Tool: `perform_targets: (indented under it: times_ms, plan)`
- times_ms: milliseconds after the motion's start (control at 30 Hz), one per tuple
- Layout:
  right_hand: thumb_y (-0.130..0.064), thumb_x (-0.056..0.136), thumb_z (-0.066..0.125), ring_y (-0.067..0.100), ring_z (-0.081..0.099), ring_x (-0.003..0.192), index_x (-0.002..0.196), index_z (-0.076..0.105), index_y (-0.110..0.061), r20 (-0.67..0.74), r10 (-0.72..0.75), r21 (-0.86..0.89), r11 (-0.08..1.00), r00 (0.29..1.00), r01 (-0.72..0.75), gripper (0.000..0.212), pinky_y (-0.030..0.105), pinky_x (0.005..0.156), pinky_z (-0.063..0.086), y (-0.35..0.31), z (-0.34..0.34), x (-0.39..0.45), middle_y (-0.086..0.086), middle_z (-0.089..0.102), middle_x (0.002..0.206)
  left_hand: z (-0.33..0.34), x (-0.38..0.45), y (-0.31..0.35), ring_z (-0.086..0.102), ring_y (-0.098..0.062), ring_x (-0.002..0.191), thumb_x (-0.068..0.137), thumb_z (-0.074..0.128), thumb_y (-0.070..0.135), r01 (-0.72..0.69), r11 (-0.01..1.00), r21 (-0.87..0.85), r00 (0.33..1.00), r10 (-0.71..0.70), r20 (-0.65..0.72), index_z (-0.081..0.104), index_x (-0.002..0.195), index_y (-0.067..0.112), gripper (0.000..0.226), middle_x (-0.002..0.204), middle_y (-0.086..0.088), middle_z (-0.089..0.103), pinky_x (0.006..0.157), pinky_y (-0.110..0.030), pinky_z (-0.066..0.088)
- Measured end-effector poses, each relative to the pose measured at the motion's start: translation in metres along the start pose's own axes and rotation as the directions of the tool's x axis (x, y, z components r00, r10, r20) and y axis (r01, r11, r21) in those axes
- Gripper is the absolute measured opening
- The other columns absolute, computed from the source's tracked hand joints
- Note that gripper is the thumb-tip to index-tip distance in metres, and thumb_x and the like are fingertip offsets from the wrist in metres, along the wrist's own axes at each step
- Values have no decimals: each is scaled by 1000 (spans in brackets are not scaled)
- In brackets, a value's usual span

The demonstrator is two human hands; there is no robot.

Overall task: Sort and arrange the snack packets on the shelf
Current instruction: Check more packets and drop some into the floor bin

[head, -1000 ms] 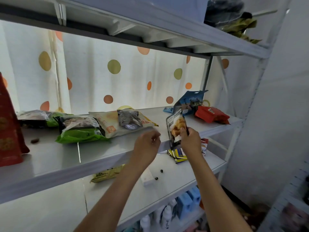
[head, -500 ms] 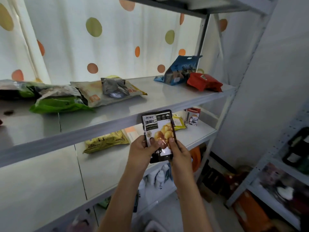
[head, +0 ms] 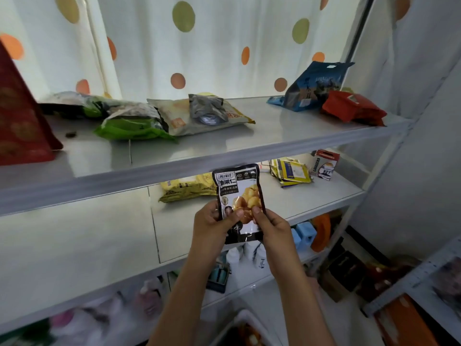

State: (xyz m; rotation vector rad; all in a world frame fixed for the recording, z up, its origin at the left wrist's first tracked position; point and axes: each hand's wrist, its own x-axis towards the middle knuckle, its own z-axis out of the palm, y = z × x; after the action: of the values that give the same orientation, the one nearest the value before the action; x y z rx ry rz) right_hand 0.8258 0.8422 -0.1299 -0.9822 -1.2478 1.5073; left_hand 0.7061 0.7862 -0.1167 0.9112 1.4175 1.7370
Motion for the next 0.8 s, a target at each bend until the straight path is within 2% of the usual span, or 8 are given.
perform_targets:
  times_ms: [167, 300, 367, 467, 567, 633, 700, 800]
  plan:
    - [-22, 96, 60, 30, 69, 103, 100, 76, -15, -16, -38, 3, 999, 999, 38, 18, 52, 100, 49, 2, 12, -7, 8, 76, 98, -1, -3, -6, 67, -5, 86, 76, 81, 28, -1, 985, 172, 971, 42, -235, 51, 112, 27, 47, 106, 9, 64, 70, -23, 55]
    - [-31, 98, 56, 31, 67, 108, 102, 76, -16, -1, 9, 75, 997, 1000, -9, 26, 51, 103, 48, 5, 21, -10, 11, 75, 103, -2, -2, -15, 58, -1, 91, 83, 73, 27, -160, 901, 403, 935, 269, -231, 57, 98, 31, 23, 105, 14, 54, 75, -33, 54]
    - [-36, 100, 49, 25, 69, 104, 105, 75, -15, 26, 53, 108, 993, 998, -56, 33, 43, 98, 51, 1, 24, -12, 8, 76, 102, -3, -1, -15, 59, -3, 94, 88, 68, 26, -183, 906, 382, 948, 266, -176, 62, 97, 26, 10, 105, 12, 57, 77, -29, 53]
    - [-35, 105, 36, 14, 68, 106, 114, 71, -13, 105, 18, 93, 995, 994, -28, 43, 32, 92, 55, 0, 23, -16, 3, 75, 107, -4, -4, -9, 63, -1, 98, 96, 53, 38, -139, 961, 238, 985, 159, -67, 60, 109, 26, 19, 107, 9, 66, 76, -16, 51]
    - [-21, 102, 49, 13, 66, 108, 112, 73, -16, 86, -51, 38, 998, 995, 48, 27, 30, 91, 56, 4, 26, -15, 3, 71, 114, -4, -5, -6, 67, -5, 93, 97, 45, 43, -95, 981, 168, 995, 90, 31, 60, 117, 26, 30, 101, 8, 70, 77, -23, 55]
    - [-3, 93, 60, 14, 66, 105, 104, 75, -16, 31, -110, -6, 994, 993, 110, 22, 23, 85, 56, 7, 25, -12, 8, 68, 115, -5, -3, -7, 68, -7, 96, 101, 46, 27, -63, 991, 118, 997, 57, 55, 62, 119, 23, 24, 103, 6, 72, 79, -23, 54]
    - [11, 87, 61, 10, 64, 102, 103, 73, -10, 13, -154, -39, 987, 988, 154, 29, 12, 75, 52, 7, 22, -9, 15, 64, 118, -6, -3, -9, 69, -10, 97, 101, 46, 16, -36, 995, 88, 999, 32, 39, 65, 118, 22, 26, 105, 4, 73, 80, -23, 54]
    - [12, 85, 64, 16, 63, 107, 102, 74, -9, -32, -162, -62, 985, 986, 160, 29, 13, 71, 52, 10, 15, -3, 16, 64, 121, -7, -2, -14, 71, -18, 93, 100, 49, 19, -39, 997, 68, 999, 41, -30, 67, 113, 18, 22, 100, -1, 75, 80, -34, 58]
